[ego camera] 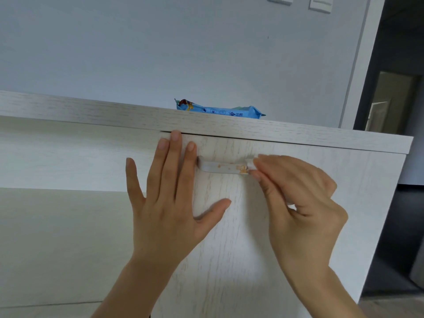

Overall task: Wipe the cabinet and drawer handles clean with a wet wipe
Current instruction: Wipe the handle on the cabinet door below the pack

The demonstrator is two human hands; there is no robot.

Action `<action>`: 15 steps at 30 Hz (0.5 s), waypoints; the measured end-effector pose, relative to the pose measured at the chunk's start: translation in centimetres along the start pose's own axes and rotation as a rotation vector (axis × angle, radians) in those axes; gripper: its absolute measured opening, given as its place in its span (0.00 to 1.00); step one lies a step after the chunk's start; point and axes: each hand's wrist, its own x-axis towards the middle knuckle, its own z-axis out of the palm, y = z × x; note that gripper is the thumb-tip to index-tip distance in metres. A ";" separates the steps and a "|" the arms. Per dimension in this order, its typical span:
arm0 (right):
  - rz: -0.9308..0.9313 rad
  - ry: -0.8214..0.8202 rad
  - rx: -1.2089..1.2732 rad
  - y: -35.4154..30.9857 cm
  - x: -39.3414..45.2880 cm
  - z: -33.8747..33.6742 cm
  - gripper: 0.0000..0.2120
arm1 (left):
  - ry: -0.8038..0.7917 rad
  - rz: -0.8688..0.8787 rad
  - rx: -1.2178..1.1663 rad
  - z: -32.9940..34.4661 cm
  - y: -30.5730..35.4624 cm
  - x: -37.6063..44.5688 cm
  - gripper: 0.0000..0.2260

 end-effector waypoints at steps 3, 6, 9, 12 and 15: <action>0.018 0.010 0.002 -0.3 0.1 0.2 0.10 | -0.008 -0.003 -0.004 -0.1 0.0 0.0 0.38; 0.054 0.022 0.031 -0.4 0.0 -0.3 0.10 | -0.016 -0.006 -0.005 -0.2 0.0 0.0 0.38; 0.115 0.063 0.068 -0.7 -0.1 -0.2 0.10 | -0.015 -0.009 -0.015 -0.2 0.0 0.1 0.38; 0.062 0.033 0.066 -1.1 -0.2 0.5 0.09 | -0.013 -0.006 -0.017 -0.2 0.0 0.1 0.38; 0.076 0.051 0.055 -1.1 -0.2 0.7 0.09 | -0.012 -0.005 -0.025 -0.1 -0.1 0.0 0.38</action>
